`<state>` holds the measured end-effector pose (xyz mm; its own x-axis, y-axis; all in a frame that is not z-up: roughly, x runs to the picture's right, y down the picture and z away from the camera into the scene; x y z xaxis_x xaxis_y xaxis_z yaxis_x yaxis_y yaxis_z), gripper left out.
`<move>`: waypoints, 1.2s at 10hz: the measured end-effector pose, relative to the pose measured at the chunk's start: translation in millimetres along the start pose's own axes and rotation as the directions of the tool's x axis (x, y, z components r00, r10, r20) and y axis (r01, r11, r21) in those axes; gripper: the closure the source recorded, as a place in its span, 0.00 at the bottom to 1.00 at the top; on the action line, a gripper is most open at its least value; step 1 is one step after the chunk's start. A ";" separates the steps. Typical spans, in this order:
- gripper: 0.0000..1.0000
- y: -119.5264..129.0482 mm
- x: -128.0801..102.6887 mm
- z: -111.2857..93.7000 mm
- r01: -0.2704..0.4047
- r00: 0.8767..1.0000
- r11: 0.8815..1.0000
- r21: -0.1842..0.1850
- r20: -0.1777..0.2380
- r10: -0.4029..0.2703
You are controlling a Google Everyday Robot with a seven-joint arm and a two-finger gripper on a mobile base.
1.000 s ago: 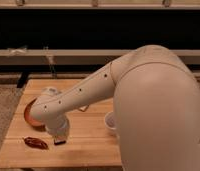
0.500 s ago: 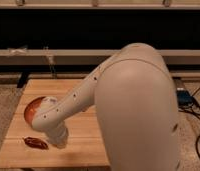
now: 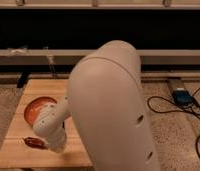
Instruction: Push the eraser across the table
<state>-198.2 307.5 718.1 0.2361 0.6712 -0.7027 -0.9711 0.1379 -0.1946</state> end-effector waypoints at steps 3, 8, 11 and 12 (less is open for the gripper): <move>1.00 0.2 -7.5 7.6 0.003 1.000 1.000 -0.021 0.002 -0.003; 1.00 0.6 -27.9 17.9 0.006 1.000 0.999 -0.045 0.013 -0.006; 1.00 0.1 -40.8 19.3 0.008 1.000 0.998 -0.055 0.027 -0.006; 1.00 0.4 -44.5 19.6 0.009 0.999 0.998 -0.059 0.031 -0.007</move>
<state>-209.7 291.9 762.7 0.2420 0.6925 -0.6796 -0.9653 0.1007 -0.2411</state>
